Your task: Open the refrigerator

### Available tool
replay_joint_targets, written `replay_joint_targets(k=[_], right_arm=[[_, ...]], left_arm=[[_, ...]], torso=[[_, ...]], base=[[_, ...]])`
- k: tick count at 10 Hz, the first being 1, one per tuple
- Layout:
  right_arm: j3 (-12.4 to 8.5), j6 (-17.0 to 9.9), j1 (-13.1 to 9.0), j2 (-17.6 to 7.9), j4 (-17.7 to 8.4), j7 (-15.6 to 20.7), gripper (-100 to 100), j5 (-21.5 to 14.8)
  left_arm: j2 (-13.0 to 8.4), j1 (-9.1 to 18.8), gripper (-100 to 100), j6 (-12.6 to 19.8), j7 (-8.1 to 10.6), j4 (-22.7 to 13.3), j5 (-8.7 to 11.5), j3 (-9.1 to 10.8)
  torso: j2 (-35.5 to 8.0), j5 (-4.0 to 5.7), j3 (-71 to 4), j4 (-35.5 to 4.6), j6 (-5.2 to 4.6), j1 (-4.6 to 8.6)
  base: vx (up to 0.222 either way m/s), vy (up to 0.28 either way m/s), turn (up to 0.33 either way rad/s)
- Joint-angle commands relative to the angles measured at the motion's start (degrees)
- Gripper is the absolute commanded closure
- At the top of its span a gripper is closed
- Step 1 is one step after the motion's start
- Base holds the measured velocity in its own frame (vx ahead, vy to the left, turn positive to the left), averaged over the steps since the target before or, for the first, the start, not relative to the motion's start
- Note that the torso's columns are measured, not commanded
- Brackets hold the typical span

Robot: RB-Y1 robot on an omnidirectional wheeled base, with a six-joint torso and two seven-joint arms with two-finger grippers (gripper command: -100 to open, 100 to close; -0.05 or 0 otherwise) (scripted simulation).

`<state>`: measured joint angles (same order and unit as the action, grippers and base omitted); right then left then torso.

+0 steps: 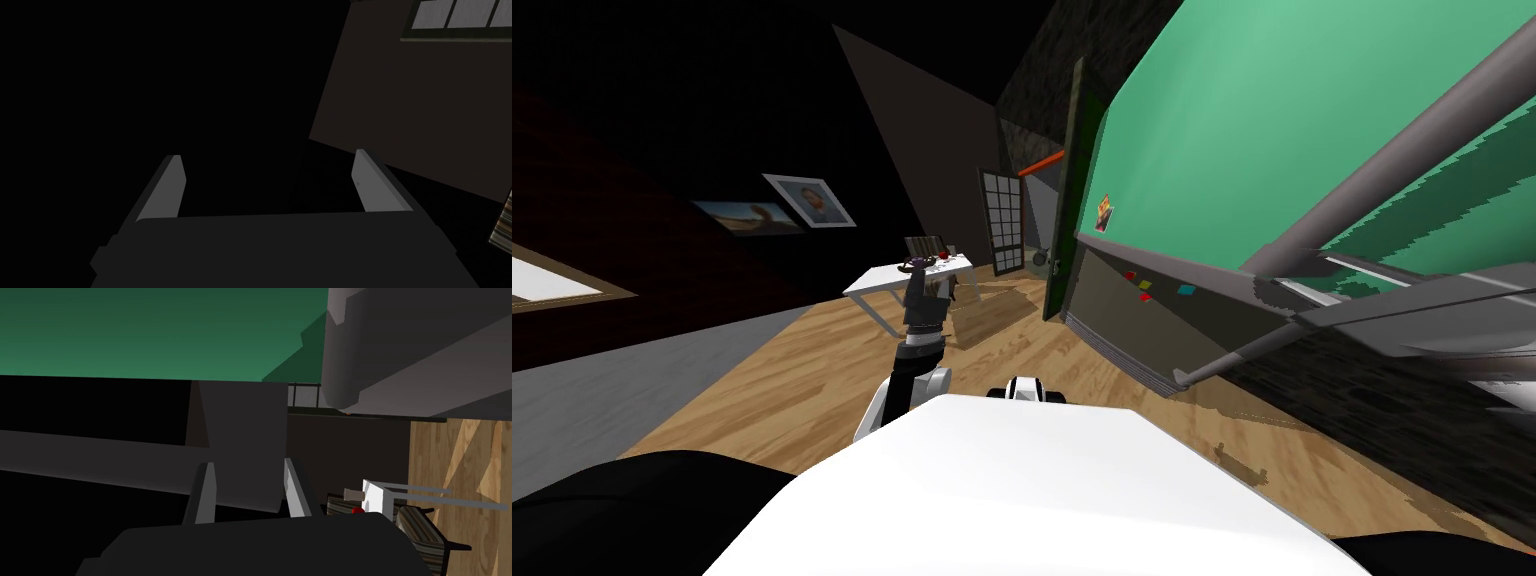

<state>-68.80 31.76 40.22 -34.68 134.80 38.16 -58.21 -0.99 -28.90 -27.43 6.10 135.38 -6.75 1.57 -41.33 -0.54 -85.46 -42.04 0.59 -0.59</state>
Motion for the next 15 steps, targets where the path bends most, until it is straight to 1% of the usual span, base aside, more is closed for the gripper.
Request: replay_joint_targets(k=[1,2,3,4,5,6,7,8,9,10,11,12,13,14,15], right_arm=[[-1.6,-1.05,0.44,-0.01,-0.97,-0.08,100,-0.36],[-1.6,-1.05,0.44,-0.01,-0.97,-0.08,100,-0.36],[-2.36,-1.51,0.96,0.17,-1.65,-0.13,100,-0.79],[-3.12,-1.96,1.49,0.35,-2.32,-0.17,100,-1.22],[-3.12,-1.96,1.49,0.35,-2.32,-0.17,100,-1.22],[-3.88,-2.42,2.02,0.54,-3.0,-0.21,100,-1.65],[-3.88,-2.42,2.02,0.54,-3.0,-0.21,100,-1.65],[-3.4,-1.95,2.33,0.94,-3.02,-0.15,100,-1.75],[-3.78,-2.36,3.3,1.52,-3.41,-0.32,100,-2.21],[-3.78,-2.36,3.3,1.52,-3.41,-0.32,100,-2.21],[-4.38,-3.06,4.02,1.86,-3.7,-0.5,100,-2.61],[-4.38,-3.06,4.02,1.86,-3.7,-0.5,100,-2.61],[-4.38,-3.06,4.02,1.86,-3.7,-0.5,100,-2.61],[-4.98,-3.75,4.74,2.21,-4.0,-0.68,100,-3.0],[-4.98,-3.75,4.74,2.21,-4.0,-0.68,100,-3.0]], left_arm=[[0.0,0.0,0,0.0,0.0,0.0,0.0,0.0],[0.0,0.0,0,0.0,0.0,0.0,0.0,0.0],[0.0,0.0,0,0.0,0.0,0.0,0.0,0.0],[0.0,0.0,0,0.0,0.0,0.0,0.0,0.0],[0.0,0.0,0,0.0,0.0,0.01,0.0,0.0],[0.0,0.0,0,0.0,0.0,0.0,0.0,0.0],[0.0,0.0,0,0.0,0.0,0.01,0.0,-0.01],[0.0,0.0,0,0.0,0.0,0.01,0.0,0.0],[-0.02,0.0,0,0.0,0.0,0.0,0.0,0.01],[-0.02,-0.01,0,0.0,0.0,0.0,0.0,0.02],[-0.01,-0.01,0,0.0,0.0,0.0,0.0,0.01],[-0.01,-0.01,0,0.0,0.0,0.0,0.0,0.01],[-0.02,0.01,0,0.0,0.0,0.0,0.0,0.01],[-0.03,0.01,0,0.0,0.0,0.0,0.0,0.03],[-0.03,0.01,0,0.01,0.0,-0.01,0.0,0.03]], torso=[[0.04,-0.09,-0.06,-0.01,0.07,-0.02],[-0.01,-0.1,-0.03,-0.02,0.03,-0.14],[0.01,-0.17,-0.09,-0.06,0.08,0.05],[0.01,-0.13,-0.05,-0.03,0.02,-0.11],[-0.24,-0.1,0.14,-0.08,-0.07,-0.1],[-0.37,-0.1,0.24,-0.16,-0.12,-0.02],[-0.4,-0.08,0.28,-0.17,-0.2,-0.04],[-0.46,-0.12,0.28,-0.21,-0.17,0.1],[-0.67,-0.04,0.35,-0.29,-0.18,0.62],[-0.52,0.17,0.41,-0.22,-0.33,0.53],[-0.42,0.21,0.38,-0.12,-0.26,0.35],[-0.4,0.21,0.4,-0.09,-0.28,0.15],[-0.17,0.07,0.05,-0.03,0.2,0.61],[0.03,0.05,-0.17,0.01,0.16,0.75],[0.19,0.07,-0.23,0.07,0.14,0.6]], base=[[0.057,0.32,-0.036],[0.078,0.268,-0.042],[0.089,0.308,-0.036],[0.032,0.344,-0.062],[0.043,0.339,-0.029],[0.083,0.366,-0.031],[0.092,0.329,-0.03],[0.028,0.145,-0.052],[0.095,0.142,-0.092],[0.123,0.189,-0.066],[0.118,0.242,-0.053],[0.1,0.119,0.182],[0.03,0.023,0.081],[0.017,0.017,0.046],[0.012,0.007,0.012]])
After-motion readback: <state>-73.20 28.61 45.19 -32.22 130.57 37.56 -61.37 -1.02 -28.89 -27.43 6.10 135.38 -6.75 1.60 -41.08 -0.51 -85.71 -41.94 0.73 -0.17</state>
